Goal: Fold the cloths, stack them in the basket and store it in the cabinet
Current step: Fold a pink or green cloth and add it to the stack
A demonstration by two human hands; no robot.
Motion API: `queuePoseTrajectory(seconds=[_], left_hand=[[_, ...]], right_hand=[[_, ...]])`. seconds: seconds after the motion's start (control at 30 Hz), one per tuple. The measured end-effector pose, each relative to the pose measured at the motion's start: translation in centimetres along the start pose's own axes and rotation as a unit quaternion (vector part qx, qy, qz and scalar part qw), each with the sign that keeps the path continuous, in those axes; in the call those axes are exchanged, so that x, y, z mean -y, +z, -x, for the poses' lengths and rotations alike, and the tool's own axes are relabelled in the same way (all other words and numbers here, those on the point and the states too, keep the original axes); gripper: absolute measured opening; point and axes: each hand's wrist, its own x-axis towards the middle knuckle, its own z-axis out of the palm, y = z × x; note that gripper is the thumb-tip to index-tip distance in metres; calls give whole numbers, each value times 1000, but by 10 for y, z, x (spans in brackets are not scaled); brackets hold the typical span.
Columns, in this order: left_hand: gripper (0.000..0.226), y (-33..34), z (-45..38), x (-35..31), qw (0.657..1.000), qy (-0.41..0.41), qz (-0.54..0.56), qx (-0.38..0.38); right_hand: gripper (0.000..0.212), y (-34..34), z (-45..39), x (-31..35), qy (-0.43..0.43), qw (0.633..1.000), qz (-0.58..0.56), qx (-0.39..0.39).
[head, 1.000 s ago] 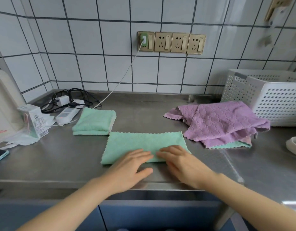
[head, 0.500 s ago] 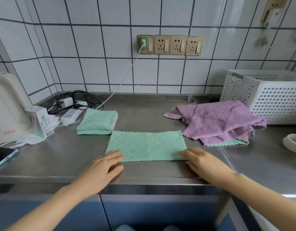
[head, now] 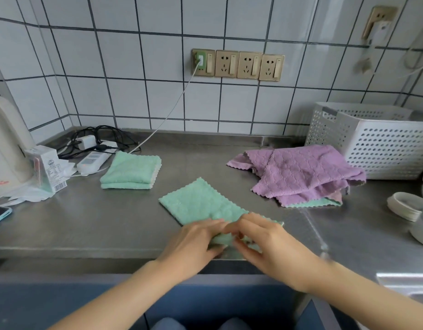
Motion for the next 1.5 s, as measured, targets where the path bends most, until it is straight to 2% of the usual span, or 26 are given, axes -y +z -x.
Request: queuePoseTrajectory(seconds=[0.07, 0.17, 0.27, 0.33, 0.4, 0.47, 0.5, 0.6, 0.7, 0.77, 0.83, 0.9, 0.93, 1.0, 1.07, 1.1, 1.23, 1.37, 1.5], left_hand=[[37, -1, 0, 2, 999, 8, 39, 11], [54, -6, 7, 16, 994, -5, 103, 25], [45, -18, 17, 25, 978, -31, 204, 42], [35, -24, 21, 30, 970, -36, 235, 48], [34, -27, 24, 32, 969, -35, 239, 60], [42, -28, 26, 37, 970, -37, 229, 68], [53, -29, 28, 39, 976, -32, 205, 71], [73, -32, 34, 49, 995, 21, 47, 90], [63, -32, 43, 60, 999, 19, -27, 39], [51, -33, 46, 62, 1000, 1, -6, -11], [43, -37, 43, 55, 995, -37, 74, -50], [49, -44, 30, 46, 981, -97, 160, -60], [46, -48, 20, 43, 971, -131, 189, -65], [28, -51, -2, 48, 939, -234, 240, -76], [28, -52, -18, 56, 902, -330, 272, -61], [27, -49, -24, 61, 892, -352, 279, -48], [25, -40, -33, 71, 893, -365, 262, -42], [24, -36, -32, 70, 900, -354, 246, -61], [27, -34, -33, 66, 917, -347, 174, -94]], right_hand=[[17, -9, 2, -6, 30, 998, -47, -17], [29, -15, 8, -45, 94, 992, -3, -84], [46, -4, 21, -77, 149, 988, 42, -15], [47, 12, 23, -78, 132, 991, 29, 26], [58, 25, 17, -68, 106, 993, -5, 52], [76, 34, 8, -60, 79, 994, -22, 77], [80, 37, 5, -58, 62, 994, -24, 90], [63, 43, -1, -64, 19, 993, -31, 109], [61, 44, 3, -72, 5, 995, -34, 98], [51, 42, 2, -73, 8, 995, -40, 86], [32, 37, -5, -72, 19, 996, -64, 61], [13, 33, -22, -72, 82, 987, -126, 55], [15, 33, -34, -74, 128, 977, -162, 48], [37, 36, -60, -79, 261, 943, -206, 24], [42, 46, -82, -87, 396, 895, -204, 24], [44, 53, -90, -91, 433, 885, -169, 32], [41, 77, -98, -99, 448, 893, -11, 47], [33, 80, -95, -94, 455, 889, 21, 39], [26, 77, -97, -87, 458, 886, 45, 47]])
